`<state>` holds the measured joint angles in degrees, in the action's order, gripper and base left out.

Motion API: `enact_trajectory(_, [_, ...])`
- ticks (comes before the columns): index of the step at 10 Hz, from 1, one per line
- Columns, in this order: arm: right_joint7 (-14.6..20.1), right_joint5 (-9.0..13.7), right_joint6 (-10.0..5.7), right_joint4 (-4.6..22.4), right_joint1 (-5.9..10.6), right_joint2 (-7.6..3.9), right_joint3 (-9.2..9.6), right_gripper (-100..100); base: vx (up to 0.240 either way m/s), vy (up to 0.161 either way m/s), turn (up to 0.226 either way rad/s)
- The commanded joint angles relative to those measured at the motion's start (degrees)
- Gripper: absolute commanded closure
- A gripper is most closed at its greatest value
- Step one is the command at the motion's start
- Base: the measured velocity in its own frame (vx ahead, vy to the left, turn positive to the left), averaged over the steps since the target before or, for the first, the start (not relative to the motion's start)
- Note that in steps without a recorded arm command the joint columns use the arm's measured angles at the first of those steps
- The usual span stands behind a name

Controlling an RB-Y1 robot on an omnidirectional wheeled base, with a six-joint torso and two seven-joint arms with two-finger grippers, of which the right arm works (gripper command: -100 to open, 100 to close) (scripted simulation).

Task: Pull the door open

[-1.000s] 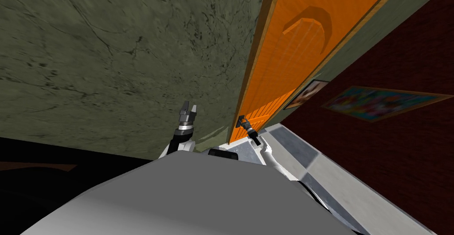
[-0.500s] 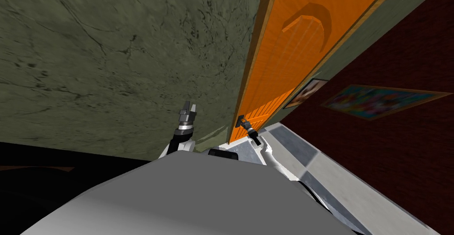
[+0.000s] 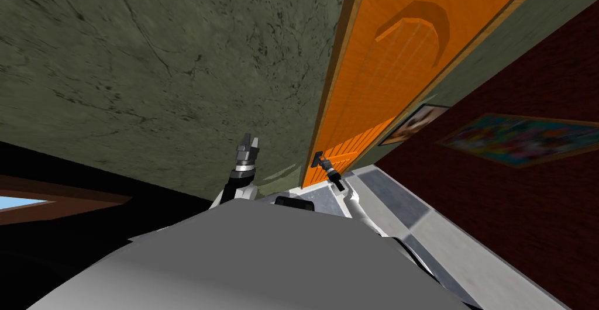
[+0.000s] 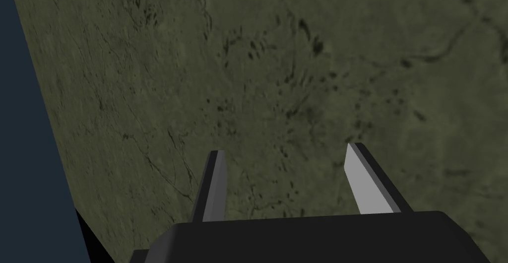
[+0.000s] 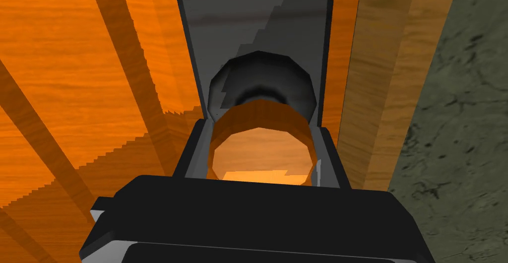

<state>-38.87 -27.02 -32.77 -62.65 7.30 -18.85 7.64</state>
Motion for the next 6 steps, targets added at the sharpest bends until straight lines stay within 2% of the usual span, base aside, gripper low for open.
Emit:
enact_trajectory(1, [1.8,1.1,-0.01,0.25,0.04,0.14,0.19,100,-0.077,-0.069,0.108])
enact_trajectory(6, [9.26,6.03,0.32,1.29,0.82,0.21,0.22,100,-0.076,-0.071,0.146])
